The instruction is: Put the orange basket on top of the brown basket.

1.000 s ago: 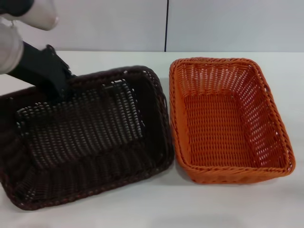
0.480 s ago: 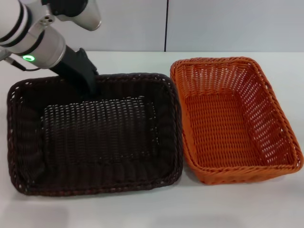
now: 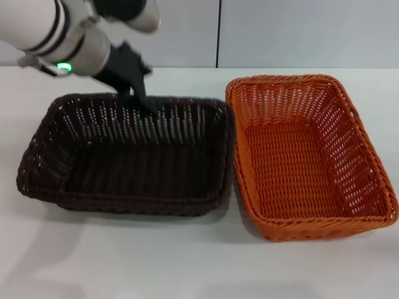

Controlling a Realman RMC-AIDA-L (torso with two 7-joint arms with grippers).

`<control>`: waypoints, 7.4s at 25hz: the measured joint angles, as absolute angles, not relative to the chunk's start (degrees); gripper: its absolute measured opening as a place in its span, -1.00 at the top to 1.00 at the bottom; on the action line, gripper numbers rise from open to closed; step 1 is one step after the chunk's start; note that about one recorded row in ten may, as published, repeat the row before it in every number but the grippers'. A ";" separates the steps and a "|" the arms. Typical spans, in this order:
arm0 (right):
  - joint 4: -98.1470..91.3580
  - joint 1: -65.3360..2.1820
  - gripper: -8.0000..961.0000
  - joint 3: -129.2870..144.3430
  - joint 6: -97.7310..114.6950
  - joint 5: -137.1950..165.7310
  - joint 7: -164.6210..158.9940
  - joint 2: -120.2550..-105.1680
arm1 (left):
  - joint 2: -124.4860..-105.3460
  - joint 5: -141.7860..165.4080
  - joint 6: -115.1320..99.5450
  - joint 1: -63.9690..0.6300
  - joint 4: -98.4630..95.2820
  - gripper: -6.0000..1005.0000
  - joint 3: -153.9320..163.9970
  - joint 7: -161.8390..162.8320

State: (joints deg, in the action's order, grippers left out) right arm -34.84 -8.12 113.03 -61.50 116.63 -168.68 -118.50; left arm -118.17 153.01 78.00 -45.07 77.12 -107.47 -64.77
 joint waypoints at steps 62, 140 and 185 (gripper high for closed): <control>-87.16 -35.23 -0.67 94.99 98.10 152.64 -147.24 -118.97 | -118.38 145.37 -44.90 -4.86 34.20 -0.67 -85.07 -7.60; -104.24 -30.04 0.42 119.34 69.27 166.93 -91.21 -118.84 | -118.36 145.34 -44.81 -10.48 25.69 -0.67 -83.61 -0.26; -70.83 -1.15 -0.51 93.26 -12.26 152.69 -152.62 -119.14 | -117.82 145.81 -46.49 -13.62 24.25 -0.67 -85.78 -0.93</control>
State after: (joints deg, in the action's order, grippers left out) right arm -70.83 -1.14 93.26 -12.26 152.69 -152.62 -119.14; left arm -117.82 145.81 -46.49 -13.62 24.25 -85.78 -0.93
